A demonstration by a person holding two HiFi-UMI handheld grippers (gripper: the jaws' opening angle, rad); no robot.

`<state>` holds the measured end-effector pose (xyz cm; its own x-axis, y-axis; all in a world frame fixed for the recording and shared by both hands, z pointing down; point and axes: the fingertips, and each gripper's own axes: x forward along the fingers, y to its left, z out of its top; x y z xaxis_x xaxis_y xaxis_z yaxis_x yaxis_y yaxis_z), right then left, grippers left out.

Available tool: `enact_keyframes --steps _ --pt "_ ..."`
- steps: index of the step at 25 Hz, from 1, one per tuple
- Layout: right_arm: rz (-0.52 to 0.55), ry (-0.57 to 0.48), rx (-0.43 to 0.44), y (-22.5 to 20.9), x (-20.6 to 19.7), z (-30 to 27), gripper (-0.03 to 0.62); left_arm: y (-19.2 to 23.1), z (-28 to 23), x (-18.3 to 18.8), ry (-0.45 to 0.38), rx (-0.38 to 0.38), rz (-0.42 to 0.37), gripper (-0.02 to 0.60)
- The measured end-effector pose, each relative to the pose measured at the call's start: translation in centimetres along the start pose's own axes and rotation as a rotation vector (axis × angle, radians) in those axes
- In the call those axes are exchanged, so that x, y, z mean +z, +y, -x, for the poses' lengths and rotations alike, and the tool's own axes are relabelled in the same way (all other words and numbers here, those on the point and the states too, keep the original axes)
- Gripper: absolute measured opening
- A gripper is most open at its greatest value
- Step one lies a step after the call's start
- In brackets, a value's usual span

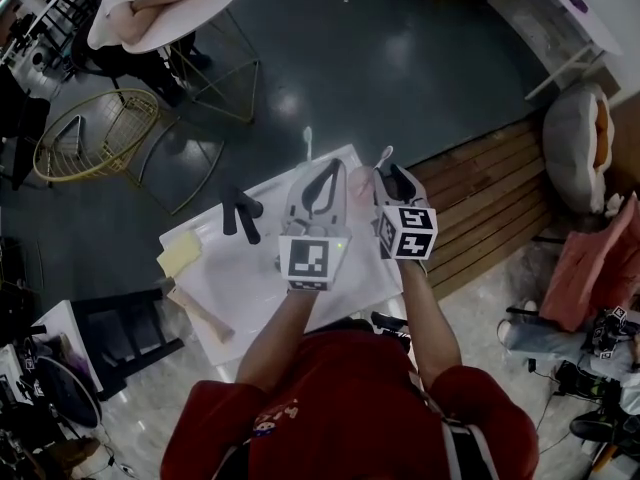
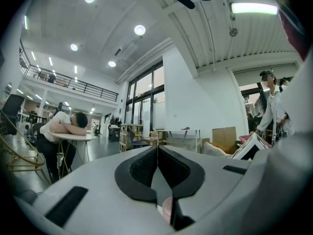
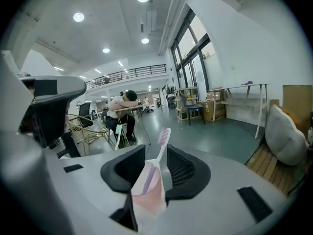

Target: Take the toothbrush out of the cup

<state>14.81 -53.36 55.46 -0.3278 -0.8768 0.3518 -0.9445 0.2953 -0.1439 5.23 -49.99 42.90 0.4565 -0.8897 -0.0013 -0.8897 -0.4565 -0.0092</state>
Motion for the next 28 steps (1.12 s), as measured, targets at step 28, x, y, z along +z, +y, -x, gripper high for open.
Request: enact_keyframes --steps 28 --pt "0.001 0.058 0.015 -0.6 -1.7 -3.1 0.08 1.5 -1.3 -2.3 0.032 0.031 0.08 0.029"
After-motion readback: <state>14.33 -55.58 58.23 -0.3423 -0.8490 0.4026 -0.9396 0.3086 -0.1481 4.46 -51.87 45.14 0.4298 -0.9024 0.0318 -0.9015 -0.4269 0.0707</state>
